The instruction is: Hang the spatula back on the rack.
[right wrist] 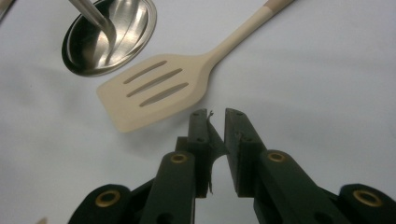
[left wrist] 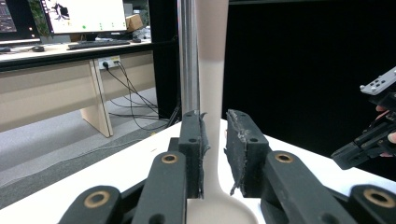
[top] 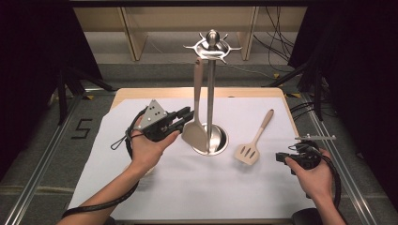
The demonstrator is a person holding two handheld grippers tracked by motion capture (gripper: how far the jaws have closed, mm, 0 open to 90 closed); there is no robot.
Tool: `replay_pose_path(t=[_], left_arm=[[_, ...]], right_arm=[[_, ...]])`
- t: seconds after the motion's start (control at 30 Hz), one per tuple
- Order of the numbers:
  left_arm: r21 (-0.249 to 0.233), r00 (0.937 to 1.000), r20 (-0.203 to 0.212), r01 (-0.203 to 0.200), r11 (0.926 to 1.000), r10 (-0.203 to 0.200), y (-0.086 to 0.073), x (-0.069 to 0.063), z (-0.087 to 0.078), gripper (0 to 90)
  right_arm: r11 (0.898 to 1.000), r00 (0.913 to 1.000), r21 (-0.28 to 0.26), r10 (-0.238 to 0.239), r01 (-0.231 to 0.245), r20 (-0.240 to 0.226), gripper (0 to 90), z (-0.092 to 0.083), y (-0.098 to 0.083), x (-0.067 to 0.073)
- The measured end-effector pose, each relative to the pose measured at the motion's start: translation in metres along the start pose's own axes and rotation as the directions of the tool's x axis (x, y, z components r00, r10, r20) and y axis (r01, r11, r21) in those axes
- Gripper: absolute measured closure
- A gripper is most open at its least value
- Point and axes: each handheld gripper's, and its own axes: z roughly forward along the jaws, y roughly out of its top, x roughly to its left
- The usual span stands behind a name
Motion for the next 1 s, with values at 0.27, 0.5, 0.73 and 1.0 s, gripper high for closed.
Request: replay_pose_path(t=[0.27, 0.5, 0.73, 1.0], left_arm=[[-0.009, 1.0000, 0.008, -0.001, 1.0000, 0.001, 0.003, 0.002, -0.008, 71.1], [-0.024, 0.9999, 0.012, 0.003, 0.9997, -0.003, 0.010, 0.004, -0.015, 54.8], [-0.042, 0.9983, 0.020, 0.056, 0.9975, -0.055, 0.011, 0.005, -0.018, 45.3], [-0.106, 0.9992, 0.030, 0.031, 0.9938, -0.028, 0.031, 0.002, -0.020, 50.7]], right_arm=[[0.998, 0.9993, 0.050, 0.033, -0.034, 0.021, 81.4, -0.003, 0.002, 0.004], [1.000, 0.9973, 0.008, -0.028, 0.028, 0.068, 79.5, 0.001, 0.000, 0.008], [0.998, 0.9949, -0.012, -0.066, 0.067, 0.076, 78.2, 0.000, 0.001, 0.011], [0.998, 0.9941, 0.004, -0.067, 0.067, 0.086, 78.2, -0.001, -0.001, 0.010]])
